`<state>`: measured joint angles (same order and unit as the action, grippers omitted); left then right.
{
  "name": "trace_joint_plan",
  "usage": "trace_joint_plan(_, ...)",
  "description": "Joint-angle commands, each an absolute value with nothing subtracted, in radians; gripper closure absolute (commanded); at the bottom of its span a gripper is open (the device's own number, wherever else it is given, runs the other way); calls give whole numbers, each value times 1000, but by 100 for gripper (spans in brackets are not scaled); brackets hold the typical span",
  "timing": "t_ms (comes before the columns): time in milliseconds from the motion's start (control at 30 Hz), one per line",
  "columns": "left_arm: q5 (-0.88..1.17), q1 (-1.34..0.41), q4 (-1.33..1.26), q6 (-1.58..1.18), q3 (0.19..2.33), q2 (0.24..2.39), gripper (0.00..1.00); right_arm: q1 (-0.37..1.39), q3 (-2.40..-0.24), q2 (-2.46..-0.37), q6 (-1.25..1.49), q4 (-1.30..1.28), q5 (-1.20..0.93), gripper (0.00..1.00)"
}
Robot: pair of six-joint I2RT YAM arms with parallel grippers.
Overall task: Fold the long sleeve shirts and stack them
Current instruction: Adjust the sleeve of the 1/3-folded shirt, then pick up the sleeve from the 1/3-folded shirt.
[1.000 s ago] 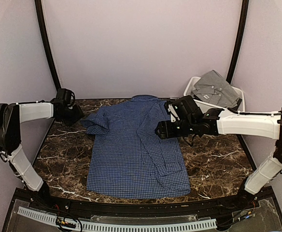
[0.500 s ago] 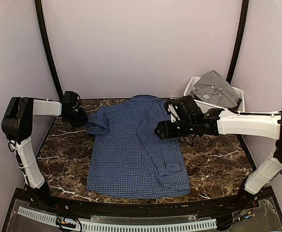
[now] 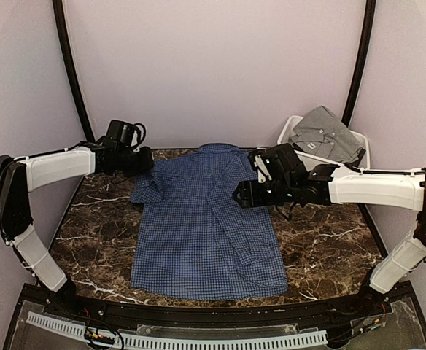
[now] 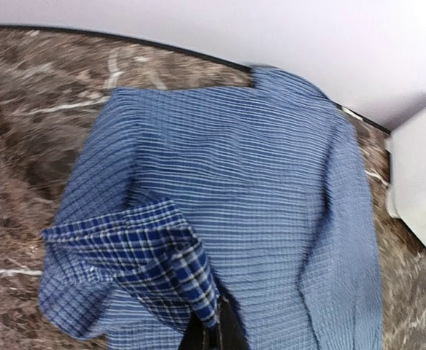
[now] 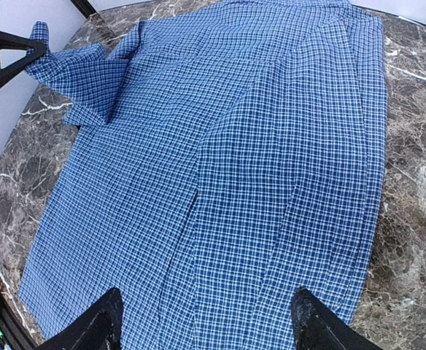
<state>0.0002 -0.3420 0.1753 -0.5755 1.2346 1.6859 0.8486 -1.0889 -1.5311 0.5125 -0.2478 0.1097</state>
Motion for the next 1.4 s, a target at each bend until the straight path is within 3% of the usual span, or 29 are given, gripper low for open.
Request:
trace_joint_plan(0, -7, -457, 172, -456, 1192, 1602, 100, 843, -1075, -1525, 534, -166, 112, 24)
trace_joint_plan(100, 50, -549, 186, -481, 1182, 1619, 97, 838, -1079, -1543, 538, -156, 105, 24)
trace_joint_plan(167, 68, -611, 178, -501, 1172, 1637, 89, 835, -1081, -1553, 542, -150, 99, 24)
trace_joint_plan(333, 93, -714, 190, -527, 1176, 1665, 55, 827, -1079, -1561, 548, -150, 98, 24)
trace_joint_plan(433, 72, -724, 201, -531, 1164, 1623, 47, 826, -1075, -1560, 549, -153, 98, 24)
trace_joint_plan(667, -100, -653, 342, -541, 1217, 1603, 47, 825, -1058, -1557, 555, -149, 98, 24)
trace_joint_plan(833, 28, -556, 321, -514, 1261, 1672, 49, 822, -1048, -1555, 556, -149, 106, 24)
trace_joint_plan(1000, 209, -542, 354, -426, 1445, 1852, 51, 802, -1066, -1572, 550, -147, 73, 24)
trace_joint_plan(1367, 84, -590, 492, -257, 1732, 2129, 47, 792, -1076, -1581, 546, -142, 55, 24)
